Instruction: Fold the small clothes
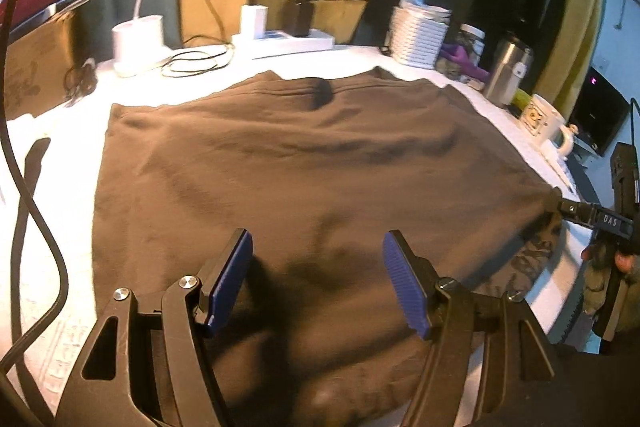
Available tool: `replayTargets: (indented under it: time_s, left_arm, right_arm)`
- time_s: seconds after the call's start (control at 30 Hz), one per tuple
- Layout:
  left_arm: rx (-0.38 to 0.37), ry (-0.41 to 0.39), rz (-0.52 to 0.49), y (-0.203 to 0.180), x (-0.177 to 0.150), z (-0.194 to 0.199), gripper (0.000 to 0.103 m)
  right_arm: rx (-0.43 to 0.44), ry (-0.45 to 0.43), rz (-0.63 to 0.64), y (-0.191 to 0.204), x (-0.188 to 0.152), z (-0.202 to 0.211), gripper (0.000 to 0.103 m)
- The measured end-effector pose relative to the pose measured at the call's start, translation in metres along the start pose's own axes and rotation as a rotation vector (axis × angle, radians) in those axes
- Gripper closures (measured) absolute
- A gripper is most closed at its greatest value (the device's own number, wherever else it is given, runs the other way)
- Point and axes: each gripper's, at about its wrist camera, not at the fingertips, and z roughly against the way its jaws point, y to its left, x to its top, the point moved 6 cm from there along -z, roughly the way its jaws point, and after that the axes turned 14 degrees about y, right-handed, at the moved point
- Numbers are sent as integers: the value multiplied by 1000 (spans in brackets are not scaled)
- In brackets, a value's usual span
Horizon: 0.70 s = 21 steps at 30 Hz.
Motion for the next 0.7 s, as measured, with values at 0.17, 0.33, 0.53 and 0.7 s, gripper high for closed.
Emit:
replayTargets:
  time_s: [0.17, 0.33, 0.53, 0.7]
  left_arm:
    - [12, -3, 25, 17, 3, -1, 35]
    - [11, -4, 31, 24, 6, -4, 35]
    - [8, -1, 36, 35, 12, -10, 35]
    - [13, 0, 21, 40, 19, -13, 35]
  right_arm:
    - [-1, -15, 0, 5, 19, -11, 1]
    - [-27, -33, 28, 15, 41, -25, 1]
    - [-12, -29, 46, 26, 60, -38, 7]
    - [-15, -31, 61, 37, 71, -48, 12]
